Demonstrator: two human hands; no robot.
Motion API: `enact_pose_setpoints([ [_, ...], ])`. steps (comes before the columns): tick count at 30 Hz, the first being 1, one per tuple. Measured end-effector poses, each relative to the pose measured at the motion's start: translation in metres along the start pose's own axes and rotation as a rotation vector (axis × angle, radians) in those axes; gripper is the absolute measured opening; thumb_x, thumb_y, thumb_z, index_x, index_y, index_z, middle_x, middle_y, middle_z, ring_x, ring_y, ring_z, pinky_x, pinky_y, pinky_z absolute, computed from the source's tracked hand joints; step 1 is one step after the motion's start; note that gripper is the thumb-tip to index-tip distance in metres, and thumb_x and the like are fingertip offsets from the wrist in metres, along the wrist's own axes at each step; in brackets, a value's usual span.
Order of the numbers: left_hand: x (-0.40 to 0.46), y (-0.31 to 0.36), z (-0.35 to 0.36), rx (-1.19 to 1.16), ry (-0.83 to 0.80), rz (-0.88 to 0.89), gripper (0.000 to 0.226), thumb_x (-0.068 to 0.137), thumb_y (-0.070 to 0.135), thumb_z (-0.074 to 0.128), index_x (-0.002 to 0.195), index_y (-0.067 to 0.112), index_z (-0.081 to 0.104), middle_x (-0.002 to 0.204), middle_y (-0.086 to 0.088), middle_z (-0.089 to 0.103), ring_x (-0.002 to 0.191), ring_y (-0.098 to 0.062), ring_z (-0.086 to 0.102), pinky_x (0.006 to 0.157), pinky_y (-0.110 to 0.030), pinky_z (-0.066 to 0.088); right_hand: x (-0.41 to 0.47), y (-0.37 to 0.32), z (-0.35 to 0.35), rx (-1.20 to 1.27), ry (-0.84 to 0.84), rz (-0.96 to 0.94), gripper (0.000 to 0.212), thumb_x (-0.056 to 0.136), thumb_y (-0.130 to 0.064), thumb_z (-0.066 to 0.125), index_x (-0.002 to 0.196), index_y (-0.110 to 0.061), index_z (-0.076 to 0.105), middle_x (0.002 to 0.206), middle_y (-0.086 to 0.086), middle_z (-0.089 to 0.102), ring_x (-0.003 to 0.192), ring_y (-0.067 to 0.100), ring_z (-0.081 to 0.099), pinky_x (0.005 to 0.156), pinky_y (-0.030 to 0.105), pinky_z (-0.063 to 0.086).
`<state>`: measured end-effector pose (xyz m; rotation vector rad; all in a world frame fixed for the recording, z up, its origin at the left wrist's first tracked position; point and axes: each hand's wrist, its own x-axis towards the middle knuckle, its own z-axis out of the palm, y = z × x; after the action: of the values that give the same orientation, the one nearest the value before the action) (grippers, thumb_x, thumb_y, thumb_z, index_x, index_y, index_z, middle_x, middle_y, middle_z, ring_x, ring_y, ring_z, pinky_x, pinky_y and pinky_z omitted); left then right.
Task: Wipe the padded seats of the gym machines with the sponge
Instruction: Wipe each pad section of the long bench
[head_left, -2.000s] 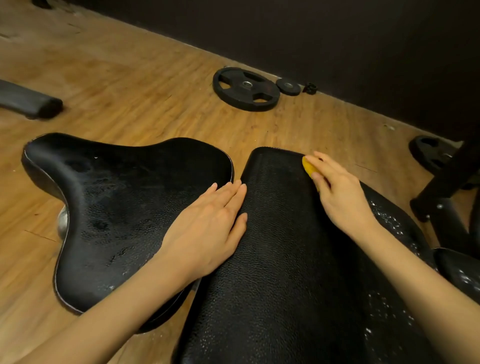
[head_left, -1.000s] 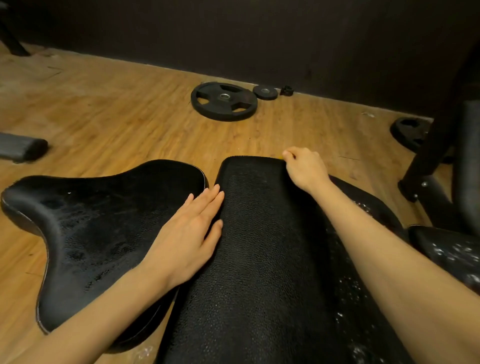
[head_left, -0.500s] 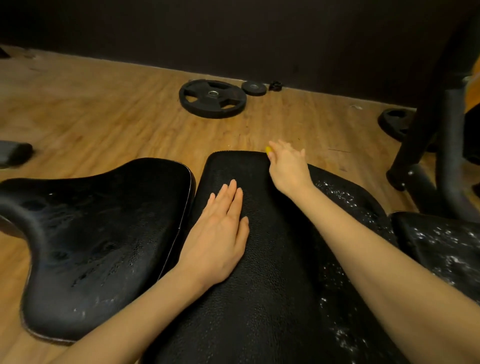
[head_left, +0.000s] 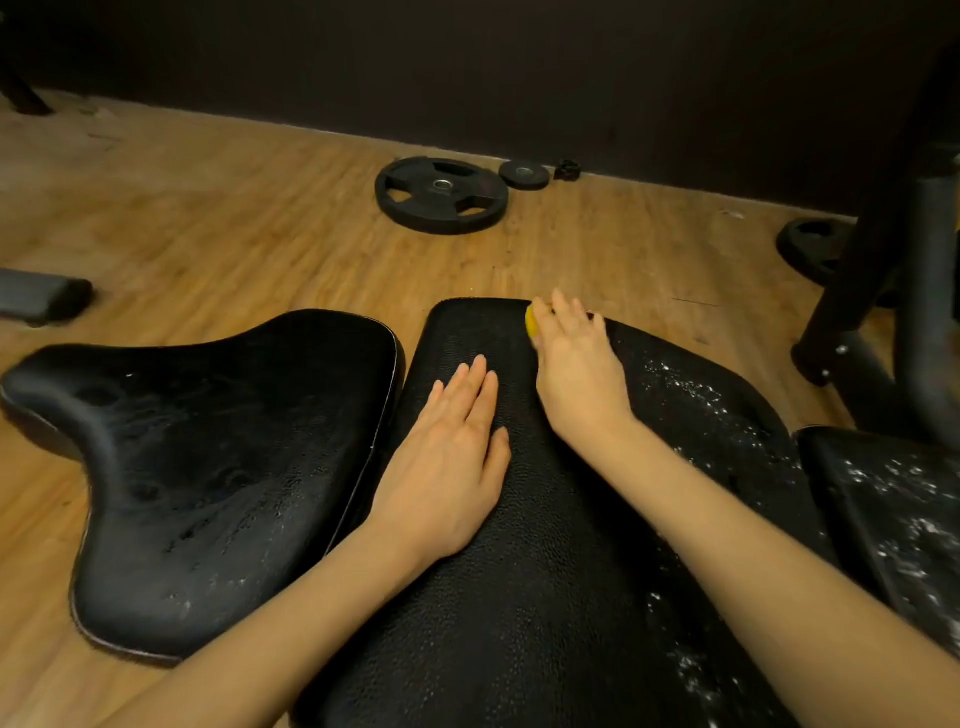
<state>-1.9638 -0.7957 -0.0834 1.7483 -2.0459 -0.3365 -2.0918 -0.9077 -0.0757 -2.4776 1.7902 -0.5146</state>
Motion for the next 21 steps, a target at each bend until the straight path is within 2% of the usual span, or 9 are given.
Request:
enact_pose_setpoints([
  [4, 0.0, -0.002, 0.002, 0.004, 0.009, 0.003, 0.059, 0.104, 0.037, 0.026, 0.156, 0.017, 0.005, 0.164, 0.002, -0.004, 0.148, -0.005, -0.008, 0.116, -0.018, -0.011, -0.055, 0.006, -0.006, 0.019, -0.068, -0.168, 0.05, 0.105, -0.018, 0.031, 0.153, -0.016, 0.02, 0.162, 0.004, 0.012, 0.15, 0.02, 0.007, 0.121, 0.036, 0.0],
  [6, 0.001, -0.002, 0.003, 0.002, 0.017, 0.005, 0.058, 0.104, 0.039, 0.022, 0.156, 0.017, 0.005, 0.164, 0.003, -0.005, 0.148, -0.004, -0.008, 0.116, -0.017, -0.012, -0.021, 0.009, -0.006, 0.053, -0.087, -0.098, 0.047, 0.105, -0.018, 0.031, 0.152, -0.016, 0.025, 0.161, 0.004, 0.018, 0.149, 0.019, 0.011, 0.121, 0.037, 0.003],
  [8, 0.002, -0.001, 0.002, -0.013, 0.02, 0.003, 0.058, 0.104, 0.038, 0.023, 0.156, 0.018, 0.006, 0.163, 0.004, -0.005, 0.148, -0.003, -0.008, 0.114, -0.016, -0.012, 0.02, 0.009, -0.005, 0.101, -0.066, -0.015, 0.041, 0.105, -0.02, 0.031, 0.146, -0.015, 0.037, 0.154, 0.006, 0.035, 0.144, 0.024, 0.027, 0.118, 0.038, 0.013],
  [10, 0.001, -0.001, 0.001, -0.025, 0.019, -0.003, 0.059, 0.104, 0.037, 0.027, 0.156, 0.018, 0.006, 0.163, 0.005, -0.004, 0.148, -0.003, -0.008, 0.115, -0.016, -0.012, 0.045, 0.021, -0.006, 0.122, -0.065, 0.051, 0.036, 0.105, -0.026, 0.03, 0.133, -0.016, 0.051, 0.132, 0.009, 0.054, 0.125, 0.031, 0.046, 0.105, 0.041, 0.032],
  [12, 0.001, -0.001, 0.0, -0.027, 0.006, 0.002, 0.059, 0.104, 0.037, 0.028, 0.156, 0.018, 0.006, 0.163, 0.006, -0.004, 0.148, -0.002, -0.008, 0.116, -0.016, -0.011, 0.047, 0.052, -0.012, 0.113, -0.076, 0.131, 0.035, 0.104, -0.03, 0.029, 0.121, -0.015, 0.056, 0.116, 0.011, 0.06, 0.11, 0.033, 0.053, 0.088, 0.041, 0.043],
  [16, 0.002, -0.002, 0.003, -0.034, 0.021, 0.003, 0.059, 0.104, 0.035, 0.029, 0.156, 0.017, 0.009, 0.163, 0.004, -0.001, 0.148, -0.003, -0.005, 0.117, -0.016, -0.009, 0.04, 0.095, -0.019, 0.1, -0.056, 0.296, 0.035, 0.104, -0.027, 0.03, 0.095, -0.01, 0.059, 0.089, 0.01, 0.06, 0.091, 0.032, 0.058, 0.067, 0.035, 0.039],
  [18, 0.001, -0.001, 0.003, -0.032, 0.008, 0.005, 0.059, 0.104, 0.035, 0.029, 0.156, 0.017, 0.009, 0.163, 0.004, 0.0, 0.148, -0.003, -0.005, 0.116, -0.016, -0.01, 0.043, 0.087, -0.016, 0.101, -0.036, 0.344, 0.035, 0.104, -0.025, 0.032, 0.088, -0.008, 0.058, 0.088, 0.012, 0.059, 0.095, 0.035, 0.058, 0.076, 0.039, 0.042],
  [19, 0.001, -0.001, 0.002, -0.033, 0.007, 0.004, 0.058, 0.104, 0.035, 0.029, 0.156, 0.017, 0.009, 0.163, 0.004, 0.0, 0.148, -0.003, -0.006, 0.116, -0.015, -0.01, 0.039, 0.081, -0.014, 0.113, -0.02, 0.335, 0.032, 0.104, -0.024, 0.033, 0.096, -0.007, 0.06, 0.099, 0.015, 0.061, 0.106, 0.037, 0.057, 0.091, 0.044, 0.043],
  [21, 0.003, -0.001, 0.001, -0.032, 0.003, 0.012, 0.058, 0.104, 0.034, 0.029, 0.155, 0.017, 0.009, 0.163, 0.004, 0.0, 0.148, -0.003, -0.006, 0.115, -0.014, -0.011, 0.011, 0.068, -0.013, 0.133, -0.037, 0.242, 0.036, 0.104, -0.02, 0.034, 0.134, -0.007, 0.05, 0.143, 0.014, 0.046, 0.139, 0.034, 0.034, 0.116, 0.046, 0.018],
])
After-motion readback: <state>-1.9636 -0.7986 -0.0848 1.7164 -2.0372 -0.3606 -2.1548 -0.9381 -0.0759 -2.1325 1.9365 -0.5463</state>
